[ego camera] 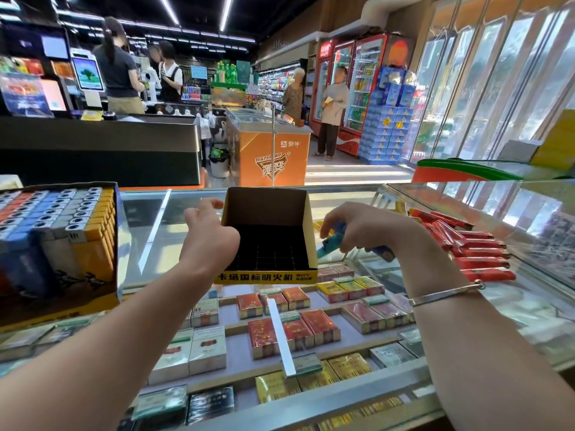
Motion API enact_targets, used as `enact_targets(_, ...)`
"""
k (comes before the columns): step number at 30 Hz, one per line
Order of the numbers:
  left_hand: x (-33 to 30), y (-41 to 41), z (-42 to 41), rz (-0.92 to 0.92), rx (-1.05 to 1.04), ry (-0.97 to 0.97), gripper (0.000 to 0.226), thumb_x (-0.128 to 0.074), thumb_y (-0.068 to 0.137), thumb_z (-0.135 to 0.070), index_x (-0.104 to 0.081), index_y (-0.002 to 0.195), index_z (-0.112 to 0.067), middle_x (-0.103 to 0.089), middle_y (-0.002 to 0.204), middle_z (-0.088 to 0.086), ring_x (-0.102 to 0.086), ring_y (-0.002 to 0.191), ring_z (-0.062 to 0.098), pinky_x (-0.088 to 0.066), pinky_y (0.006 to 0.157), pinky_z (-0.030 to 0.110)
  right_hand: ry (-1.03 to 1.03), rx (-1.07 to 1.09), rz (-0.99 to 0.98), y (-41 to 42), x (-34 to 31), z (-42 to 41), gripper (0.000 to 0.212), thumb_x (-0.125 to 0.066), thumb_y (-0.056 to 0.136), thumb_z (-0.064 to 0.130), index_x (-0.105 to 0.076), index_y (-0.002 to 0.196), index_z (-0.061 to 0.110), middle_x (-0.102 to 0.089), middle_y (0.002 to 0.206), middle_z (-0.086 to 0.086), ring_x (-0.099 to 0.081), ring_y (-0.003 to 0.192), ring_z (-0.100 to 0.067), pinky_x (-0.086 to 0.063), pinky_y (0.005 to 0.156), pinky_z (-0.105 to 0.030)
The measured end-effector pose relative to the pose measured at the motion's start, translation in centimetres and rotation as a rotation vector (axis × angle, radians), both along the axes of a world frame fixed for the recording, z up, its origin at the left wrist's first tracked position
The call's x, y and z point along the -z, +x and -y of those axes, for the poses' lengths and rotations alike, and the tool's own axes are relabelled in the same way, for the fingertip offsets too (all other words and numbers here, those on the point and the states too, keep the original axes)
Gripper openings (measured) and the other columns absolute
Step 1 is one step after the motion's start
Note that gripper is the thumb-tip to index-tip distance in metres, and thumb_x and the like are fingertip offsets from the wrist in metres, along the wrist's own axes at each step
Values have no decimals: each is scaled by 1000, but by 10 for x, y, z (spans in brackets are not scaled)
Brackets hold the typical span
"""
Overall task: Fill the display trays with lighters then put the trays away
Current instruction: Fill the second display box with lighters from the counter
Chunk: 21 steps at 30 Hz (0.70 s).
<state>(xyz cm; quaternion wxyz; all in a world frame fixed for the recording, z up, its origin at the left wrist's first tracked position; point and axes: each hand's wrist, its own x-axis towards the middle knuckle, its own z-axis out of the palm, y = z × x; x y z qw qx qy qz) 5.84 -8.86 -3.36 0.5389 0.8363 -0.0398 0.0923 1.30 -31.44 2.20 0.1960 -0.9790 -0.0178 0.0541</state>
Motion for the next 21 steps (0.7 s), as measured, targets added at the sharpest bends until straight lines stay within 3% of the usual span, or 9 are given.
enact_targets(7,1,0,-1,7,-5,-6,54,-48,78,7,-33,119,-25,-29,120,3,-48,84,20,-54,76,48,186,231,189,5,4,20,35,-66,83,16,-55,116,15,-55,94,-1,-51,65,-12,-38,48,-22)
enact_targets(12,1,1,0,9,-3,-11,52,-48,79,6,-32,117,-27,-29,120,2,-47,83,19,-55,74,47,81,281,182,18,21,9,37,-59,89,24,-55,122,8,-56,100,-10,-54,69,-17,-44,56,-28)
enact_targets(16,1,1,2,19,-18,10,53,-49,79,5,-31,119,-25,-28,117,1,-45,80,15,-55,70,42,30,262,209,20,24,5,45,-61,86,41,-60,112,5,-63,106,-15,-58,89,-24,-47,82,-39)
enact_targets(21,-4,2,0,-33,20,-4,62,-47,80,7,-27,124,-31,-23,112,-2,-42,81,14,-50,64,30,-103,233,224,22,25,-12,49,-57,87,44,-54,120,8,-61,112,-12,-56,98,-24,-45,83,-38)
